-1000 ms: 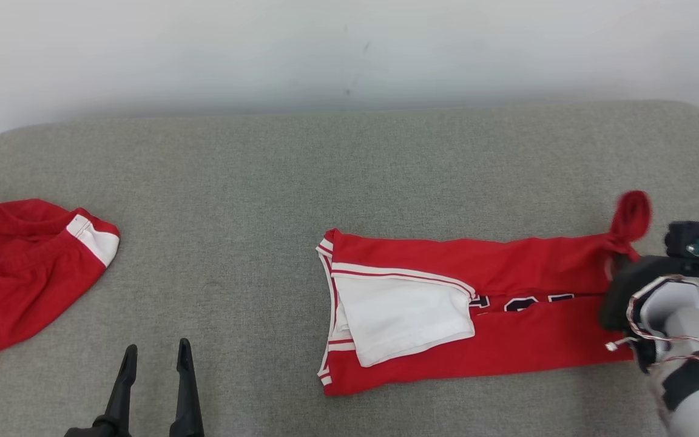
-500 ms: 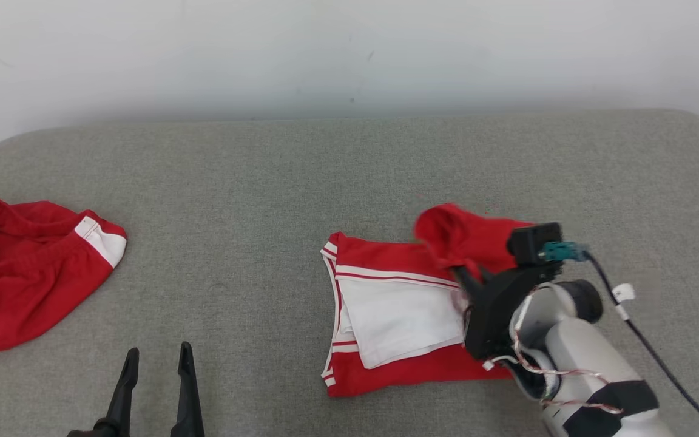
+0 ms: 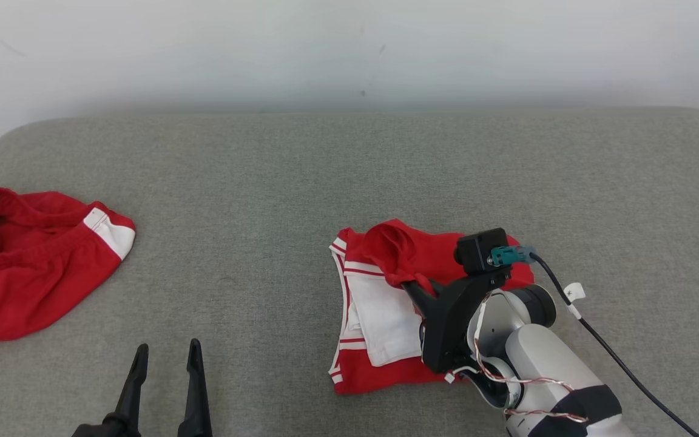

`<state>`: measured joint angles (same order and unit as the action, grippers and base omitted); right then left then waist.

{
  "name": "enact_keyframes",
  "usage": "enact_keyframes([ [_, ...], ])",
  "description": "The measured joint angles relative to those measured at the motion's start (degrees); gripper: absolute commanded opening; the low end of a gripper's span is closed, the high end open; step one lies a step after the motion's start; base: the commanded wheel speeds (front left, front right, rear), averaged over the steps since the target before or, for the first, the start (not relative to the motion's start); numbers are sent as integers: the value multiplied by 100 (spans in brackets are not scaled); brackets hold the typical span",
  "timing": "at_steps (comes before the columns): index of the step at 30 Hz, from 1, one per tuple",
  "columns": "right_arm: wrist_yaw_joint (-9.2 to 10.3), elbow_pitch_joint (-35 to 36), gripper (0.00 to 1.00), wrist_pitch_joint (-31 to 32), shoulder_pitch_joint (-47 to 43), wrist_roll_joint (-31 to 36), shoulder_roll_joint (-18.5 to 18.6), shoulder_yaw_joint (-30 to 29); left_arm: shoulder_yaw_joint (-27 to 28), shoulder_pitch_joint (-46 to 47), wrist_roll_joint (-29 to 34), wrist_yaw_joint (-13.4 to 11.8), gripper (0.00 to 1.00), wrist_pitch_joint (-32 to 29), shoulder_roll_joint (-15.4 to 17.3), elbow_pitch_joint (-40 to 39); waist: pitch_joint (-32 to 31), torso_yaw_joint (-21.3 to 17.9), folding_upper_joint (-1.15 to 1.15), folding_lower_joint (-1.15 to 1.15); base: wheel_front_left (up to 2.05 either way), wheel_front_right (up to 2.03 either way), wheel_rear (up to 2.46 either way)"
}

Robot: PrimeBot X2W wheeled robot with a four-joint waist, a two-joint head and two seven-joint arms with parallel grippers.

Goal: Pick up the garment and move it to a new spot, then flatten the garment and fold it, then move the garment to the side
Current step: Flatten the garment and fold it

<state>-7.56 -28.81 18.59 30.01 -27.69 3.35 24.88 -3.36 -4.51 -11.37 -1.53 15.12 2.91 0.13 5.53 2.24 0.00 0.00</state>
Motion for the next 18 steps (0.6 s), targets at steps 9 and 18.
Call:
enact_keyframes([
  [9, 1, -878, 0, -236, 378, -387, -40, 248, 32, 66, -35, 133, 100, -1, -1, 164, 4, 221, 0, 0, 0, 0, 0],
  [18, 1, -1440, 100, -587, 674, -978, -41, 756, 44, 84, -75, 198, 100, -1, -1, 257, -49, 334, 0, 0, 0, 0, 0],
])
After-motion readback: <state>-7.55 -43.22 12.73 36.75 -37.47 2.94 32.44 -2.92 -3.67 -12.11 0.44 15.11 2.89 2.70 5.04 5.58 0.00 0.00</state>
